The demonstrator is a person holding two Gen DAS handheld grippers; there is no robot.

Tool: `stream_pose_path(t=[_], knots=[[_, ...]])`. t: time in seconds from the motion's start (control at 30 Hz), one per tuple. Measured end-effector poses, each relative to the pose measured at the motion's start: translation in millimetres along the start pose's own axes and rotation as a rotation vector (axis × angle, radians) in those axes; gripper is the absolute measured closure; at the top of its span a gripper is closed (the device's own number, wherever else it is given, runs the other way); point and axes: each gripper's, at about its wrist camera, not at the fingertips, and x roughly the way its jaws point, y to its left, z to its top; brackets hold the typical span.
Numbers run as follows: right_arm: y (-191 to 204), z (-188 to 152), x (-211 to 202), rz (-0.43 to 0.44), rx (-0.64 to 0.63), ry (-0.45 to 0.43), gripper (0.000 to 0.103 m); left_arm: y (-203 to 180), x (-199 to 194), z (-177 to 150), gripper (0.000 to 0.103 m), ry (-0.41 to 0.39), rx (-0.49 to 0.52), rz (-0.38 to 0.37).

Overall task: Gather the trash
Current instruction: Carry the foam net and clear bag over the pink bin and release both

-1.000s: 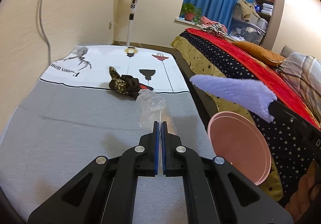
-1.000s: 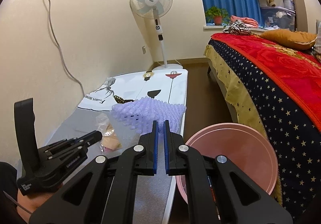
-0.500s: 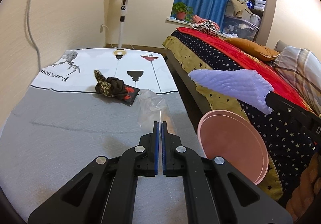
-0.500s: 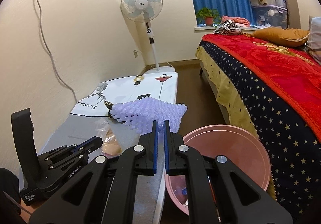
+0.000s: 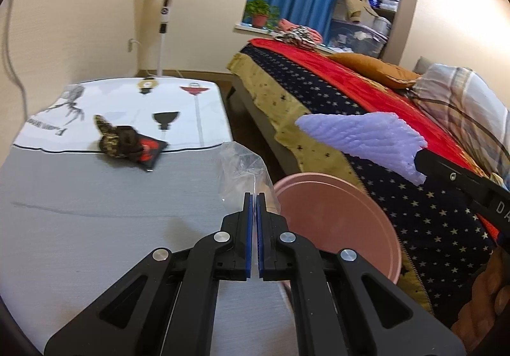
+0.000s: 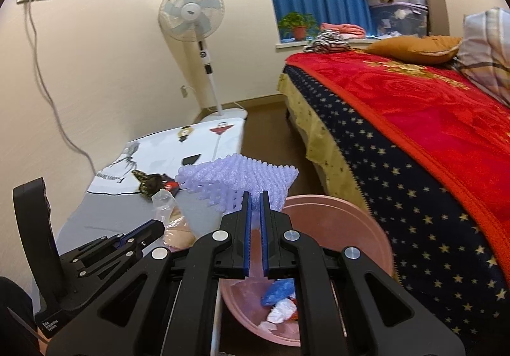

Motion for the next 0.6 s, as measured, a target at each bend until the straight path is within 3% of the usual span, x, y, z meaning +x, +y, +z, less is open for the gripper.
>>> stream_pose_path(t=[0.3, 0.6], knots=[[-23, -3, -1, -0.082, 0.045, 0.024, 0.098, -31, 21, -4, 0.101, 0.035, 0.039, -0.063], [-36, -7, 10, -0.130, 0.082, 0.063, 0.098, -39, 42, -10, 0.101, 0.091, 0.026, -0.094]])
